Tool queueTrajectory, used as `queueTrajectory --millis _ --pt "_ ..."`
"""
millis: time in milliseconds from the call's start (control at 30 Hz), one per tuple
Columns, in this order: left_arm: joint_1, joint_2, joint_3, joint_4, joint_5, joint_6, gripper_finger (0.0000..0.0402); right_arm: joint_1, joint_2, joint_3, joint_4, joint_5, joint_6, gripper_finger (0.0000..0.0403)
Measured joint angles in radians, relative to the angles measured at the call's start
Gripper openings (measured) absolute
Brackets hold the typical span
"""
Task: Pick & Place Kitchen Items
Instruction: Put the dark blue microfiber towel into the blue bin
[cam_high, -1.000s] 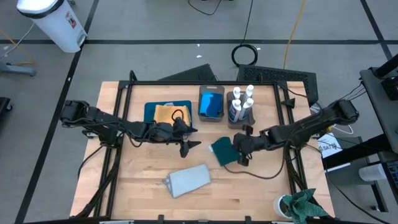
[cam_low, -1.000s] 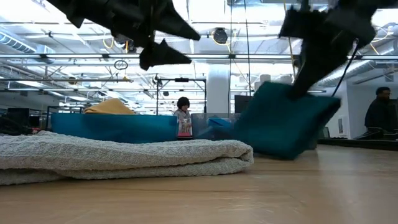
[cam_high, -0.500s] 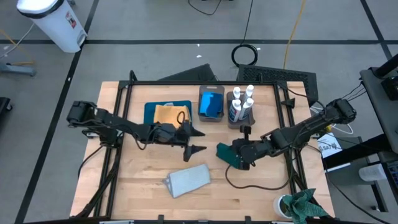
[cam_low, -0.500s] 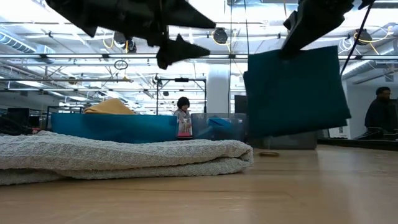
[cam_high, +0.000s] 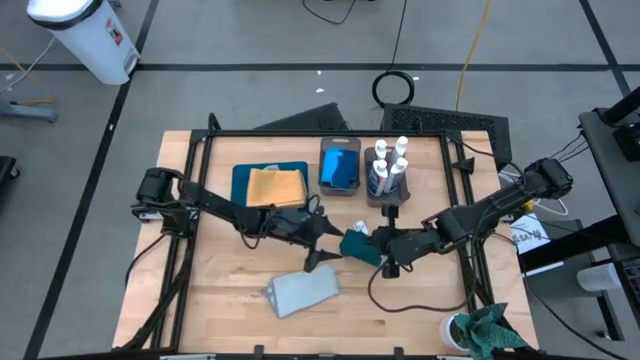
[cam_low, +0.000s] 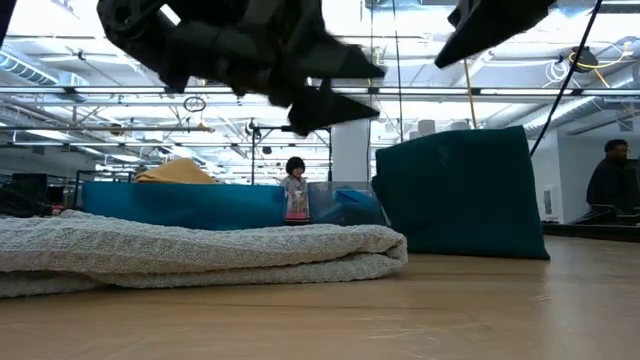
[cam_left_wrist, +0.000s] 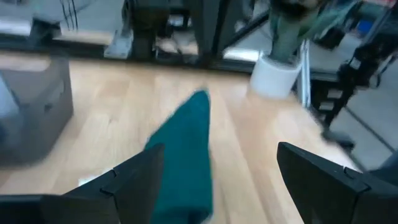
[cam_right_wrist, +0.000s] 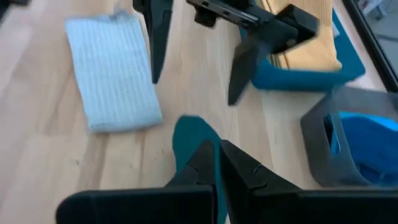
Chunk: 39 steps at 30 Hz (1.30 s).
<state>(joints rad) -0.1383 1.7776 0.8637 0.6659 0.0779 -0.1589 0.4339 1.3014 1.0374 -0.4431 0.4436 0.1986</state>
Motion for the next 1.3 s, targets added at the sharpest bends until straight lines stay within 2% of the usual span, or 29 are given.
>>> queueTrajectory --millis 167,267,333,433,600,667,767,900,1033,1167,1300 --pt "0.006 0.003 -0.004 -0.035 -0.001 -0.008 0.0317 0.002 -0.001 -0.016 -0.007 -0.003 0.064 0.0002" --pt "0.007 0.003 -0.004 -0.026 -0.008 -0.034 0.0317 0.007 0.001 -0.036 0.017 -0.021 0.074 0.0022" --pt "0.008 0.003 -0.004 -0.016 -0.008 -0.032 0.0317 0.008 0.001 -0.042 0.018 -0.065 0.071 0.0049" --pt "0.008 0.003 -0.004 -0.025 -0.009 -0.032 0.0317 0.007 0.003 -0.049 0.021 -0.122 0.078 0.011" --pt "0.008 0.003 -0.003 -0.029 -0.008 -0.032 0.0317 -0.003 0.066 -0.067 0.019 -0.131 0.078 0.0223" --pt "0.01 0.003 -0.004 -0.028 -0.008 -0.032 0.0317 -0.003 0.098 -0.074 0.021 -0.129 0.078 0.025" --pt "0.01 0.003 -0.004 -0.025 -0.009 -0.035 0.0317 -0.002 0.153 -0.087 0.02 -0.103 0.078 0.0264" --pt "0.01 0.003 -0.004 -0.021 -0.009 -0.047 0.0317 -0.014 0.204 -0.09 0.018 -0.105 0.089 0.0258" --pt "0.01 0.003 -0.004 -0.021 -0.009 -0.057 0.0317 -0.021 0.217 -0.09 -0.012 -0.108 0.165 0.0224" --pt "0.01 0.003 -0.004 -0.02 -0.009 -0.057 0.0317 -0.021 0.208 -0.09 -0.042 -0.108 0.239 0.016" --pt "0.01 0.003 -0.004 -0.017 -0.009 -0.056 0.0317 -0.006 0.208 -0.09 -0.08 -0.109 0.275 0.0071"
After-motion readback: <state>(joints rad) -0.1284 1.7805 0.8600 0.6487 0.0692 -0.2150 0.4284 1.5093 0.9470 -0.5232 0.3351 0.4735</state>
